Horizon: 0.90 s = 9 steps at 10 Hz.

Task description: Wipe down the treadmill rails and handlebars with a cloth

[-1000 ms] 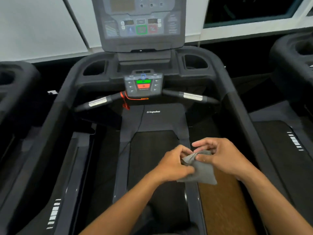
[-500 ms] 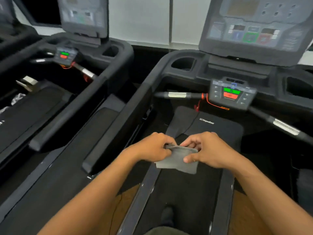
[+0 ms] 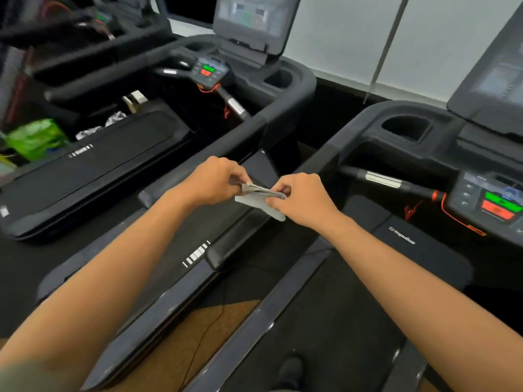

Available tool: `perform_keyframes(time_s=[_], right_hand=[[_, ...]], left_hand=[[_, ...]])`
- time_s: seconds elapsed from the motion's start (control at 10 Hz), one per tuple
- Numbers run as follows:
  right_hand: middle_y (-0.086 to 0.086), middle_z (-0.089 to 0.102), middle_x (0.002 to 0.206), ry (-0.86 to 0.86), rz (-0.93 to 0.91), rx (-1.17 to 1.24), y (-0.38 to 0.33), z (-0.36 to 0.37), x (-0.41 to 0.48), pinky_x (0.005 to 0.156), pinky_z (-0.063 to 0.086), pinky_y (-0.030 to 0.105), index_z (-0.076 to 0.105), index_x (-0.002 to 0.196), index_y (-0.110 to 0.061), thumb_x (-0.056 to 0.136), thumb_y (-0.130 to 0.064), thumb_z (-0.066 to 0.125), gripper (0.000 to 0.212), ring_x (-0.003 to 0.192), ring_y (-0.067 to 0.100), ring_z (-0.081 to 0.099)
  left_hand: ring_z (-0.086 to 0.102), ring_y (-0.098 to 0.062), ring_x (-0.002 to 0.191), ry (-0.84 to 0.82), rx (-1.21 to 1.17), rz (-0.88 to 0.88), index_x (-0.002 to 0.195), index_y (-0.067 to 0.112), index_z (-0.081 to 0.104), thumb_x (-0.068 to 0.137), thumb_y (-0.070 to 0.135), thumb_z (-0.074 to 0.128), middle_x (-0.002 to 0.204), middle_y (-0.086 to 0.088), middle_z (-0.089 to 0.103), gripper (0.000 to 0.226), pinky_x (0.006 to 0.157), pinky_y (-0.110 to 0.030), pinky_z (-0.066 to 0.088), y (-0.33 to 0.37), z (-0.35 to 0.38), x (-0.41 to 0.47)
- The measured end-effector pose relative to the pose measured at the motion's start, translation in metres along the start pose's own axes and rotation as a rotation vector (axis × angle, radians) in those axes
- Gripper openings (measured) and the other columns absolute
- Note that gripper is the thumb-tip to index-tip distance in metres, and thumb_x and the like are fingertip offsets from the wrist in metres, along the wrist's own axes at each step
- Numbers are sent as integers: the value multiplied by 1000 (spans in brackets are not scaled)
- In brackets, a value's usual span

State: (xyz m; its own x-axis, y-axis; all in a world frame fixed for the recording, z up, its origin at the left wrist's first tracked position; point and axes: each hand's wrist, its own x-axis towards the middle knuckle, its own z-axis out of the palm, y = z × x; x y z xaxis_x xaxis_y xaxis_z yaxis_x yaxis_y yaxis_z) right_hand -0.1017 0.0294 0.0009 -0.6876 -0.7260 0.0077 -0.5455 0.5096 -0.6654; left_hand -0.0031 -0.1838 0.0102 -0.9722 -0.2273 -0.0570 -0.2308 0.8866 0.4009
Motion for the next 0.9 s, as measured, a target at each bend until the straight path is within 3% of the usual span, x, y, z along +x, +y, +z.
perform_keyframes(time_s=[0.1,0.2,0.4,0.5,0.6,0.7,0.8,0.9], right_hand=[[-14,71,75,-24,-11,-61,-5,37,-2,60,56,30,74,83,-31,79,-35,76,6,69,6,66],[-8,73,87,-182,-45,-199,3,79,-10,69,58,35,74,91,-30,80,-38,75,14,82,17,69],[-7,74,98,-311,-52,-191,10,121,-27,76,57,34,74,103,-28,82,-35,75,22,93,19,68],[-4,72,108,-383,-43,-128,12,125,-30,83,58,37,70,115,-21,81,-39,78,40,98,18,68],[-2,66,121,-472,-78,-114,12,117,-35,86,57,39,62,130,-18,80,-50,78,62,104,18,64],[0,63,132,-502,-135,-179,14,103,-39,93,53,39,57,137,-16,81,-54,76,69,117,20,61],[1,62,132,-456,-124,-235,34,75,-41,97,50,39,57,138,-20,84,-52,73,64,120,22,58],[1,60,133,-379,15,-240,68,38,-47,99,49,40,54,141,-20,88,-47,70,62,122,22,56]], left_hand=[[64,-13,90,35,31,-36,98,35,82,87,16,78,98,11,71,23,82,-40,56,-25,21,-19],[65,-15,93,-33,26,-110,96,33,82,82,11,77,99,10,71,26,88,-41,56,-52,55,-39],[62,-8,89,-72,-60,-174,93,45,77,81,5,68,99,18,68,43,87,-39,57,-79,91,-65],[62,-9,103,-149,-64,-234,96,49,74,71,12,60,111,21,64,47,92,-39,56,-74,84,-66],[62,-10,114,-68,-207,-265,115,46,69,69,31,60,129,18,61,49,94,-33,53,-54,84,-62],[51,-19,141,-103,-162,-228,151,36,47,88,66,55,155,9,51,70,110,-41,46,-31,107,-53],[47,-31,144,-275,116,-279,166,27,14,101,60,49,169,-3,31,81,111,-46,42,-25,131,-38],[28,-32,154,-341,384,-259,167,17,5,103,57,46,171,-11,19,86,123,-45,28,-5,125,-22]])
